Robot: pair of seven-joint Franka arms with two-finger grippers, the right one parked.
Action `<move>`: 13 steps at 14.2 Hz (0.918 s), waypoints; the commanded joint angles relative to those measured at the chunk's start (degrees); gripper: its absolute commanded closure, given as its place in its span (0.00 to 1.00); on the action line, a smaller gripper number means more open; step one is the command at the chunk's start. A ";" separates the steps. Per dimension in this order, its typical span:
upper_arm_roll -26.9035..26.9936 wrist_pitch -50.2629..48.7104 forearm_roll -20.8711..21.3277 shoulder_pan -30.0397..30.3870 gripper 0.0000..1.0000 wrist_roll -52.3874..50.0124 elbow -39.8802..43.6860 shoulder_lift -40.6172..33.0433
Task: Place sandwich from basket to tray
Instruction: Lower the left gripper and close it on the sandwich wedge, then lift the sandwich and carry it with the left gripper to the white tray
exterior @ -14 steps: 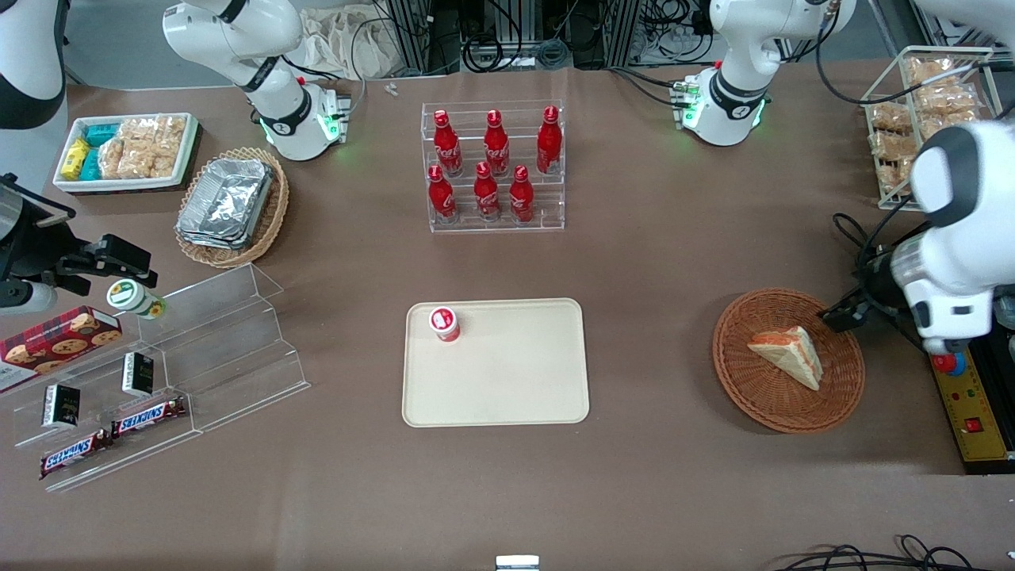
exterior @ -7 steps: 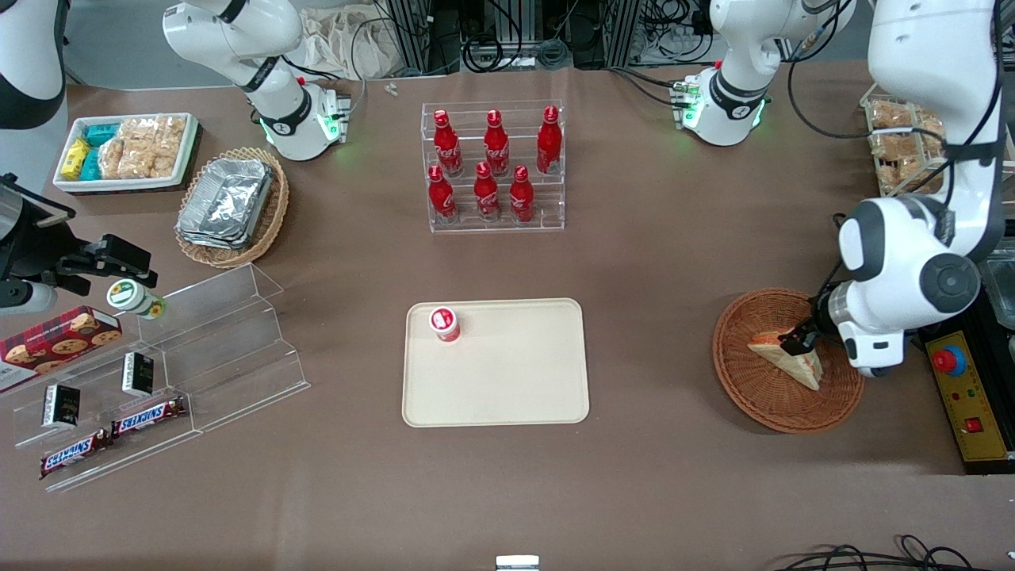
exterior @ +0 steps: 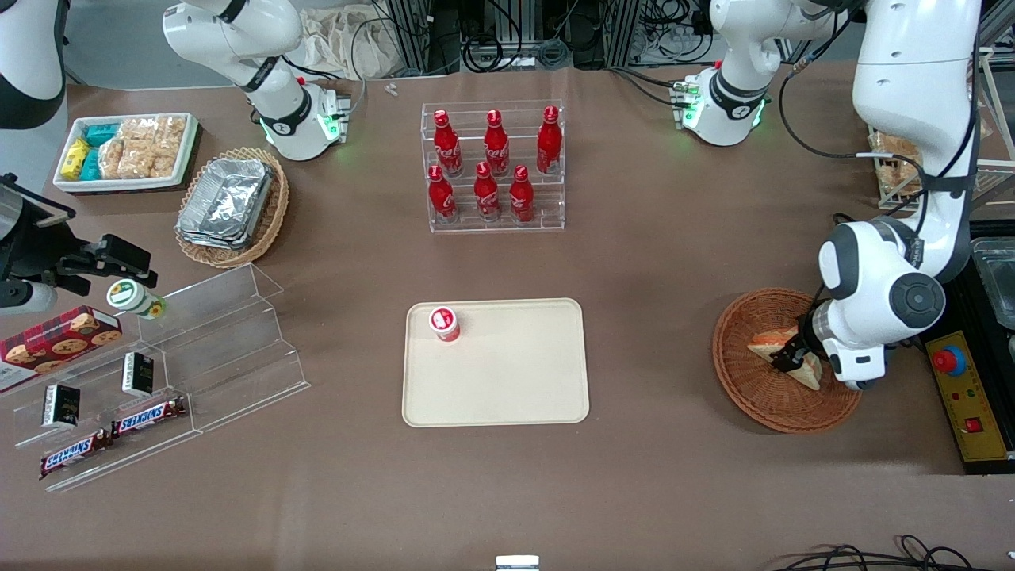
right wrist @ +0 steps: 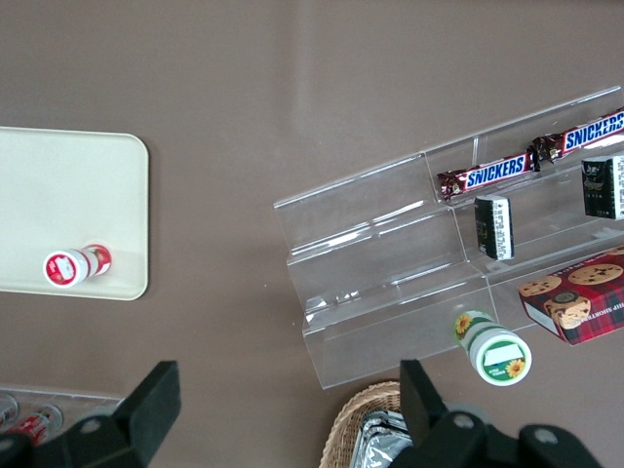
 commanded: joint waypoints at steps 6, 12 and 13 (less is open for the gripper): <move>0.44 5.02 0.94 -0.61 0.02 -4.00 -0.08 1.02; 0.53 5.66 1.02 -0.69 1.00 -3.83 0.00 2.80; 0.61 4.70 1.02 -0.69 1.00 -3.13 -0.08 0.70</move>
